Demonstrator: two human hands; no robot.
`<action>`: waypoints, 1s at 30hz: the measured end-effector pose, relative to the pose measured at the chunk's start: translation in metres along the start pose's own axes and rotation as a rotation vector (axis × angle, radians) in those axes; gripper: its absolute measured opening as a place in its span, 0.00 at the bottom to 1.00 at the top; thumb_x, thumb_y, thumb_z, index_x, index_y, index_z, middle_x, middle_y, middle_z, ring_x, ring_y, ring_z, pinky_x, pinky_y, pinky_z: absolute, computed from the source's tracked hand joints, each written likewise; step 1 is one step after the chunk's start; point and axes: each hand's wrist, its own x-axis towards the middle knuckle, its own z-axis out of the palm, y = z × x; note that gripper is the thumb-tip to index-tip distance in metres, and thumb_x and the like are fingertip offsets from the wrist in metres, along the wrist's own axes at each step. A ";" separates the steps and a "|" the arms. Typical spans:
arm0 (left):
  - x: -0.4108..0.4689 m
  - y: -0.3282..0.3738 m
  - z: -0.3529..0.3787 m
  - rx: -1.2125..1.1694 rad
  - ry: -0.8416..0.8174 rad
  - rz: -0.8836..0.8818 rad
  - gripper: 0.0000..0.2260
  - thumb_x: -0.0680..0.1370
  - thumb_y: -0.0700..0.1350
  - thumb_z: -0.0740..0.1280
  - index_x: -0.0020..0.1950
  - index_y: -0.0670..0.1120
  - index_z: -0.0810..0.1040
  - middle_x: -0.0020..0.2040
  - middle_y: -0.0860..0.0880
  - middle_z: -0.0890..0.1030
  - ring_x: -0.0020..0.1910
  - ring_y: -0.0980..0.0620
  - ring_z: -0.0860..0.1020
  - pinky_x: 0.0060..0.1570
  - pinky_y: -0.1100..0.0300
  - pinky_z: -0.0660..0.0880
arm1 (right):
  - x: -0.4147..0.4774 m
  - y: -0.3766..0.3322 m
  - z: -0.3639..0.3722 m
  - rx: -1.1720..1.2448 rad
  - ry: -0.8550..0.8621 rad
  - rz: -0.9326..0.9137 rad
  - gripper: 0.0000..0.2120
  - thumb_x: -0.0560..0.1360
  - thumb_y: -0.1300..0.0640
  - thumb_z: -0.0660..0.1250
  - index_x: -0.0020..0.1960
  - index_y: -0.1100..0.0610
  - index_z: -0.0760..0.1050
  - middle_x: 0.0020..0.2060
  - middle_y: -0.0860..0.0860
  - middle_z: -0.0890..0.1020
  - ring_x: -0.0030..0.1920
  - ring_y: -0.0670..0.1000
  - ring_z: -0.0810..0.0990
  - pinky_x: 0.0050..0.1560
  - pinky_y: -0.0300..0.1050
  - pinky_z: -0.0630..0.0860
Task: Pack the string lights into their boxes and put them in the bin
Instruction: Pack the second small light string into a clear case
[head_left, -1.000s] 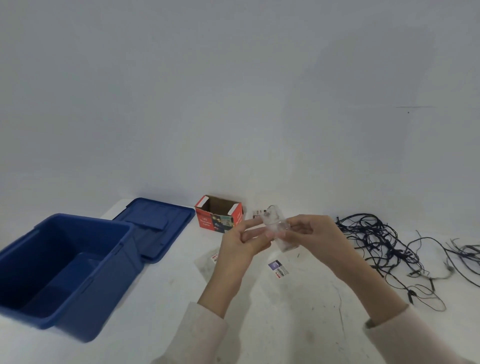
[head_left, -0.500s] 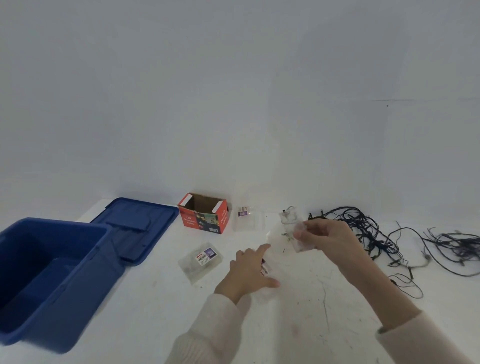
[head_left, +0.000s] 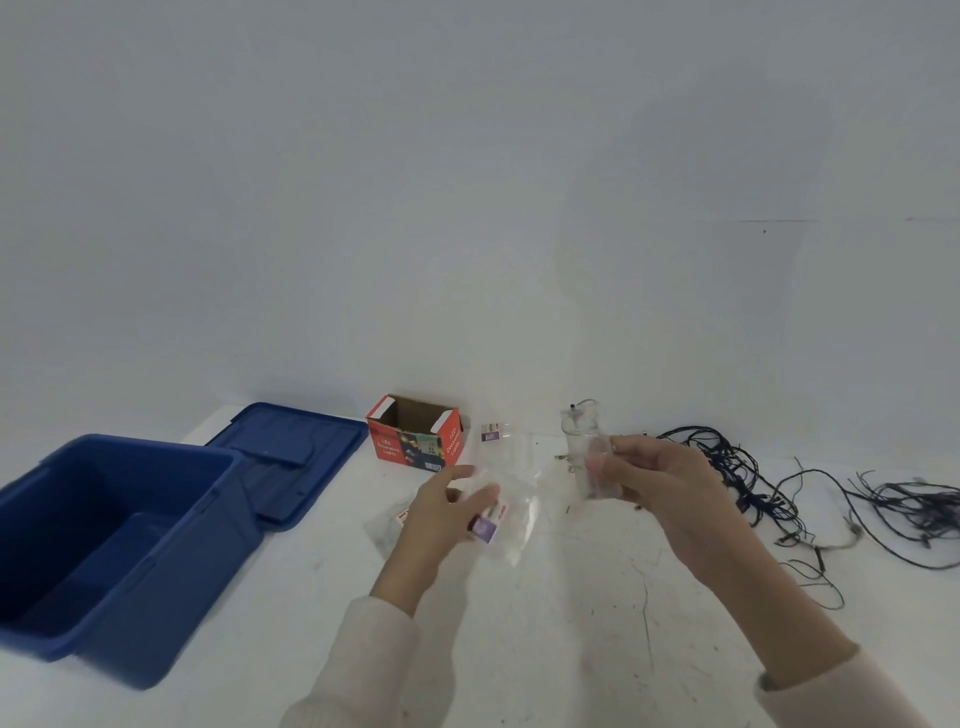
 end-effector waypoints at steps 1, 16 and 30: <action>-0.005 0.003 0.000 -0.185 -0.027 -0.053 0.14 0.75 0.49 0.68 0.59 0.50 0.72 0.46 0.52 0.77 0.44 0.53 0.78 0.41 0.62 0.78 | -0.001 -0.003 0.002 0.054 -0.026 0.000 0.09 0.70 0.63 0.71 0.49 0.63 0.81 0.41 0.56 0.86 0.41 0.50 0.83 0.41 0.35 0.78; -0.053 0.035 0.008 -0.769 -0.200 0.166 0.16 0.80 0.45 0.58 0.68 0.51 0.69 0.52 0.46 0.84 0.48 0.46 0.83 0.41 0.57 0.81 | -0.013 -0.016 0.022 0.460 -0.163 -0.062 0.13 0.68 0.57 0.67 0.49 0.63 0.81 0.43 0.54 0.85 0.44 0.48 0.83 0.48 0.43 0.80; -0.071 0.057 0.021 -0.740 -0.115 0.321 0.17 0.81 0.45 0.56 0.70 0.56 0.67 0.53 0.51 0.83 0.50 0.52 0.82 0.53 0.52 0.78 | -0.026 -0.018 0.030 0.190 0.026 -0.147 0.14 0.66 0.56 0.70 0.49 0.60 0.82 0.44 0.58 0.85 0.45 0.54 0.83 0.50 0.47 0.77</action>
